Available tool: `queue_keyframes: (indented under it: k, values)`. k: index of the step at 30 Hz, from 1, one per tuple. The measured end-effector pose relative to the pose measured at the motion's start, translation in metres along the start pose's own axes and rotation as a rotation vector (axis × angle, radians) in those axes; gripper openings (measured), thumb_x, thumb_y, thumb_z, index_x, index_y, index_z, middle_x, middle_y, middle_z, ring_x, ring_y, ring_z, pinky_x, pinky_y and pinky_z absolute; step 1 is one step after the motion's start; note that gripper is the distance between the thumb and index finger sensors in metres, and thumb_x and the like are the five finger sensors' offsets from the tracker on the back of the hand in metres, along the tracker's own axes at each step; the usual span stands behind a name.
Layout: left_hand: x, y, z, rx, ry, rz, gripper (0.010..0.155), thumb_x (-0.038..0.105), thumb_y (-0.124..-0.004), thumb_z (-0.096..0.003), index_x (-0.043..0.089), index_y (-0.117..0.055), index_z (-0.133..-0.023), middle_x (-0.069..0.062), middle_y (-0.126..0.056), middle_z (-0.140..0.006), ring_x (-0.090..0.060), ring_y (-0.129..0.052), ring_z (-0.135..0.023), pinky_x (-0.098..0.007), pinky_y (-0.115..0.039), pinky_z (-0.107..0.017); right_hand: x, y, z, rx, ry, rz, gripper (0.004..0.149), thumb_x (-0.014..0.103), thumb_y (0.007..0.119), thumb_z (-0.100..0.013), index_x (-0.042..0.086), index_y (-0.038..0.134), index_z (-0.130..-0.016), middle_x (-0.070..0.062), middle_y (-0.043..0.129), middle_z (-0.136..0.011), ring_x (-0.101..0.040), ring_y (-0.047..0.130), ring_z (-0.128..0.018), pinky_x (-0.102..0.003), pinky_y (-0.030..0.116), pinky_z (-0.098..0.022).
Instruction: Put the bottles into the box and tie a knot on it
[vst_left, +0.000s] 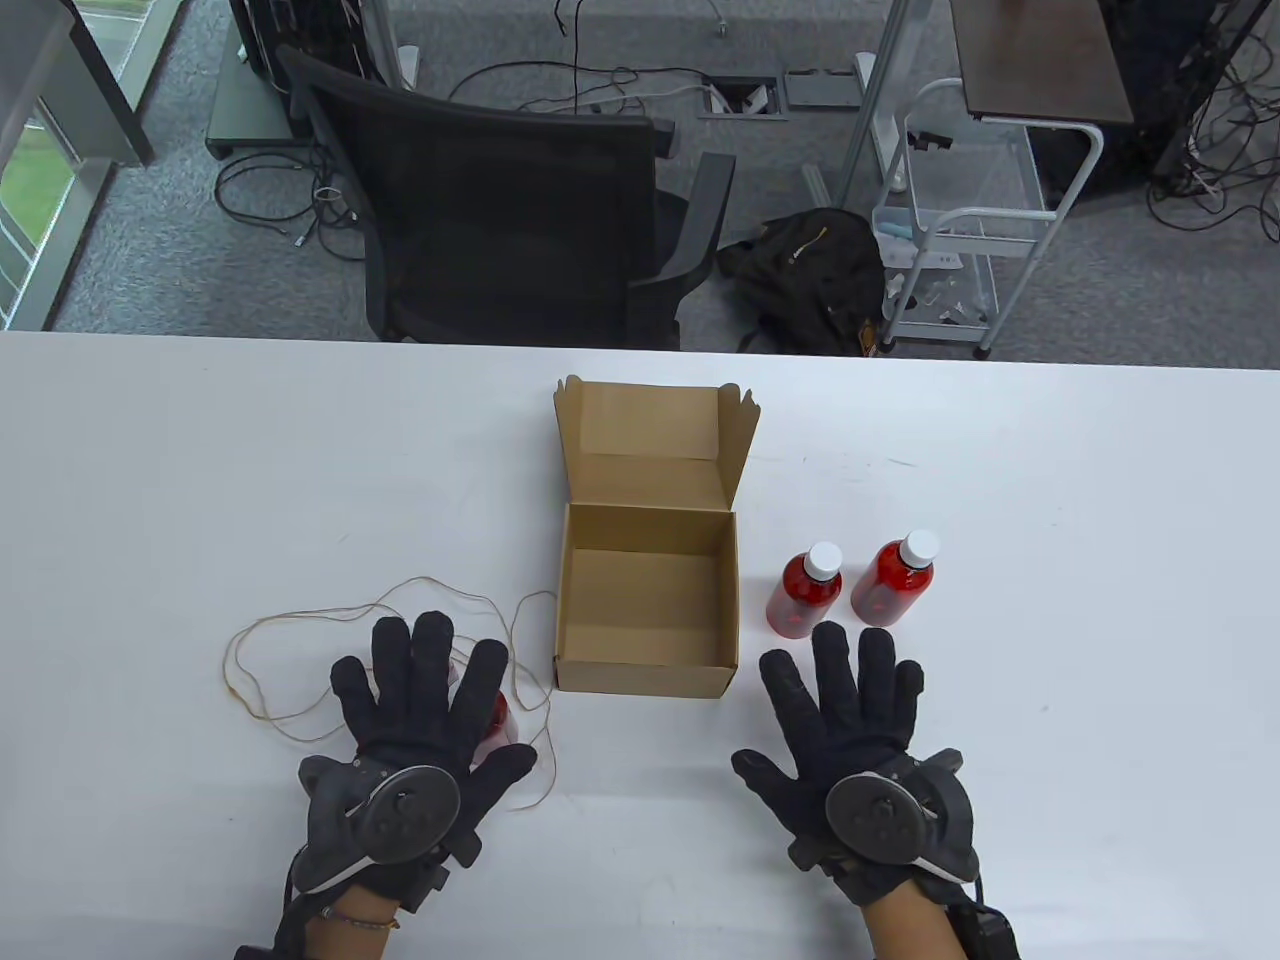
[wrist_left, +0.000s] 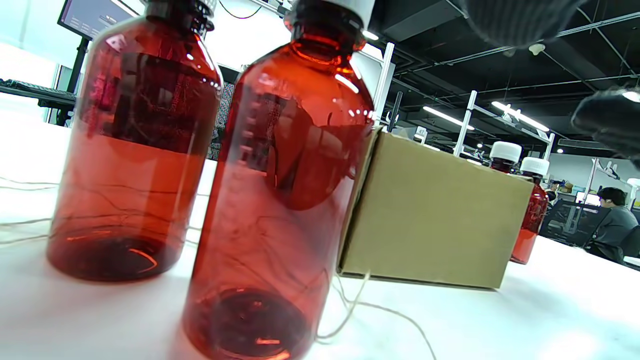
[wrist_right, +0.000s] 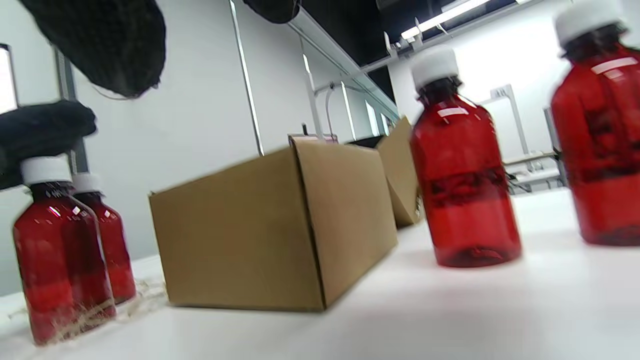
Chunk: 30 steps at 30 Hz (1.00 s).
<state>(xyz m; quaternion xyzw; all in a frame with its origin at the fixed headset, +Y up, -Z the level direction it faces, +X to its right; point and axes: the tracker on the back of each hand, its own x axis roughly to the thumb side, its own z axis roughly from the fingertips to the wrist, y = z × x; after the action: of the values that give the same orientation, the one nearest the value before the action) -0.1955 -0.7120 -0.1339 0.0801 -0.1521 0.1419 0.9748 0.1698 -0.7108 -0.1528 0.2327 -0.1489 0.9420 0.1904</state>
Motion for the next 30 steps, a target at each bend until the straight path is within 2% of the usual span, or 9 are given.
queue_keyframes:
  k: [4,8,10,13,15,18,21,23,30]
  values:
    - [0.001,0.0,-0.001,-0.003,-0.005,0.009,0.097,0.069,-0.067,-0.0491,0.033,-0.012,-0.119,-0.02,0.011,-0.123,-0.057,0.01,-0.104,-0.081,-0.007,-0.061,0.027,-0.004,-0.018,-0.007,-0.114,0.038,0.087,0.063,0.077,-0.046,0.019,0.041,-0.113,-0.025,0.021,-0.116,-0.059,0.011,-0.096,-0.077,0.015,-0.062]
    - [0.001,0.0,-0.001,0.004,-0.015,0.009,0.097,0.069,-0.068,-0.049,0.033,-0.012,-0.119,-0.021,0.01,-0.123,-0.057,0.01,-0.104,-0.08,-0.007,-0.061,0.056,0.008,-0.047,0.125,-0.166,0.06,0.088,0.063,0.078,-0.045,0.021,0.041,-0.113,-0.025,0.022,-0.116,-0.06,0.017,-0.097,-0.076,0.022,-0.065]
    - [0.001,0.0,-0.001,-0.001,-0.018,0.005,0.097,0.069,-0.068,-0.0491,0.033,-0.012,-0.119,-0.021,0.01,-0.123,-0.056,0.009,-0.104,-0.08,-0.007,-0.061,0.066,0.017,-0.062,0.168,-0.188,0.084,0.089,0.063,0.079,-0.045,0.019,0.042,-0.112,-0.026,0.028,-0.115,-0.057,0.026,-0.098,-0.074,0.027,-0.067]
    - [-0.002,0.003,-0.001,0.012,-0.01,0.02,0.097,0.069,-0.068,-0.0491,0.033,-0.012,-0.119,-0.021,0.01,-0.123,-0.056,0.009,-0.105,-0.079,-0.007,-0.062,0.073,0.031,-0.076,0.226,-0.19,0.133,0.089,0.063,0.078,-0.045,0.015,0.044,-0.111,-0.026,0.034,-0.114,-0.055,0.036,-0.098,-0.069,0.039,-0.069]
    - [-0.003,0.003,-0.001,0.016,-0.008,0.027,0.097,0.069,-0.068,-0.0491,0.033,-0.012,-0.119,-0.021,0.01,-0.123,-0.056,0.009,-0.105,-0.079,-0.007,-0.062,0.074,0.042,-0.081,0.294,-0.156,0.145,0.088,0.062,0.079,-0.045,0.013,0.045,-0.111,-0.025,0.036,-0.114,-0.055,0.036,-0.098,-0.068,0.038,-0.069]
    - [-0.003,0.004,-0.001,0.017,-0.005,0.025,0.097,0.069,-0.068,-0.0491,0.033,-0.012,-0.119,-0.021,0.01,-0.123,-0.056,0.009,-0.105,-0.079,-0.007,-0.062,0.072,0.054,-0.082,0.38,-0.118,0.118,0.086,0.06,0.078,-0.045,0.01,0.048,-0.109,-0.024,0.047,-0.112,-0.052,0.048,-0.096,-0.066,0.047,-0.068]
    - [-0.003,0.004,-0.001,0.021,-0.004,0.035,0.096,0.069,-0.068,-0.0492,0.033,-0.012,-0.119,-0.021,0.009,-0.123,-0.056,0.009,-0.105,-0.079,-0.007,-0.062,0.068,0.057,-0.075,0.391,-0.1,0.098,0.082,0.059,0.076,-0.046,0.01,0.054,-0.108,-0.024,0.059,-0.108,-0.051,0.058,-0.093,-0.065,0.05,-0.067]
    - [-0.003,0.004,-0.001,0.021,-0.005,0.037,0.097,0.069,-0.068,-0.0491,0.033,-0.012,-0.119,-0.021,0.009,-0.123,-0.056,0.009,-0.105,-0.079,-0.007,-0.062,0.068,0.054,-0.071,0.372,-0.103,0.079,0.08,0.057,0.076,-0.046,0.009,0.056,-0.107,-0.024,0.062,-0.107,-0.051,0.06,-0.092,-0.065,0.051,-0.067]
    - [-0.003,0.004,-0.001,0.022,-0.007,0.036,0.097,0.069,-0.068,-0.0492,0.033,-0.012,-0.12,-0.021,0.009,-0.123,-0.056,0.009,-0.105,-0.079,-0.007,-0.062,0.07,0.035,-0.06,0.427,-0.071,-0.023,0.069,0.055,0.075,-0.048,0.01,0.074,-0.099,-0.023,0.082,-0.095,-0.048,0.079,-0.081,-0.063,0.065,-0.06]
